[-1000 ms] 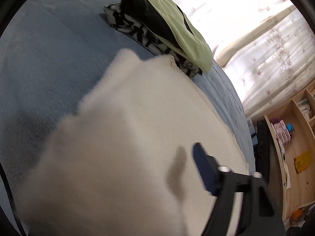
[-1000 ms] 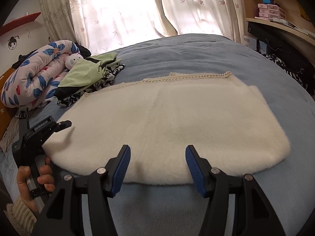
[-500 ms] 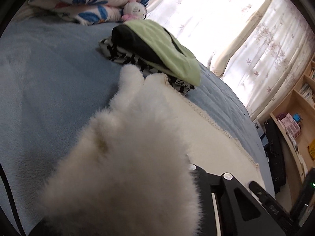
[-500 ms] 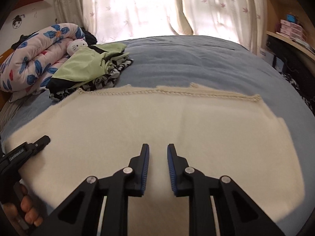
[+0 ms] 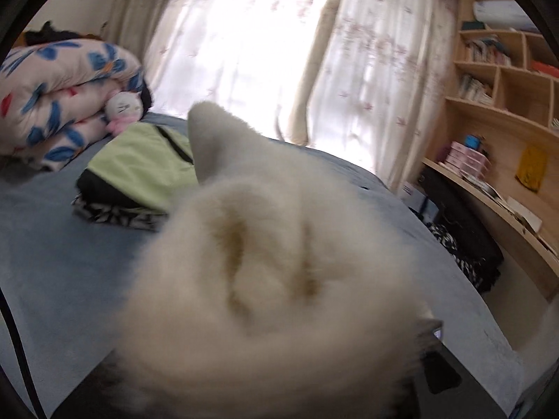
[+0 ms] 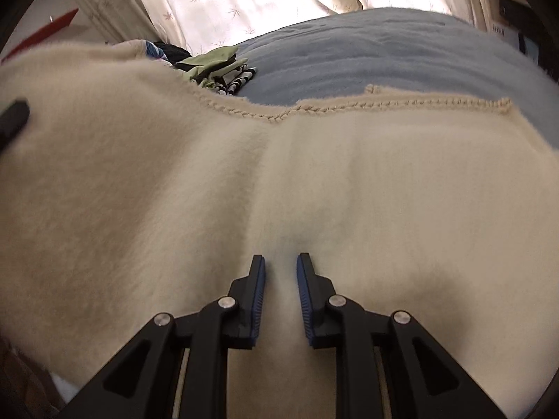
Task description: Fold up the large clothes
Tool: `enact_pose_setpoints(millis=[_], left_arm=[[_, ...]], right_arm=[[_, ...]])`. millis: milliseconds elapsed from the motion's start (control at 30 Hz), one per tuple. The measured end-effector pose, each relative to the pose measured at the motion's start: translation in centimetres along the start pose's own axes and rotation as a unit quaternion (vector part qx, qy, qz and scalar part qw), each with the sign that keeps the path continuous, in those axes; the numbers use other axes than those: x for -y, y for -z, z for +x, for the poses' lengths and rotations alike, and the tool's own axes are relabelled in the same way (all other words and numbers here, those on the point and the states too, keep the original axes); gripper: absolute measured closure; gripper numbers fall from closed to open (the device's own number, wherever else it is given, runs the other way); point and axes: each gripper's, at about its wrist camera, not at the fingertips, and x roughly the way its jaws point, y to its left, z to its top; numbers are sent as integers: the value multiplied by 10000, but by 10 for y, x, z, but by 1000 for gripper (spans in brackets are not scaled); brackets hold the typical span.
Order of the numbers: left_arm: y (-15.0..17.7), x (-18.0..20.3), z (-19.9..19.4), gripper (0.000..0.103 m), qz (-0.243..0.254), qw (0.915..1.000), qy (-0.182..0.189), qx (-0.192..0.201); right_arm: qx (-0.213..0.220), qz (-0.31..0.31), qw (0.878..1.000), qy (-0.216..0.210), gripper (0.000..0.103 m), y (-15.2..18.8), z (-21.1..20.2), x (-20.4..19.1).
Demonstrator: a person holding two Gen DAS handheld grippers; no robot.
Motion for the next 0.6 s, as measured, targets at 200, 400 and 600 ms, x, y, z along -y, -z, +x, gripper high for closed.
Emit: enact_pose_setpoints(millis=[200, 400, 600], left_arm=[[3, 77, 30, 86, 452, 9974, 461, -334], [68, 151, 82, 86, 908, 9835, 903, -1279], [137, 167, 115, 83, 1470, 9727, 735, -1637]], right_arm=[[546, 649, 9964, 56, 85, 21, -79, 47], [892, 1253, 9800, 1266, 85, 58, -148, 122], [804, 1745, 9727, 1300, 85, 86, -163, 163]])
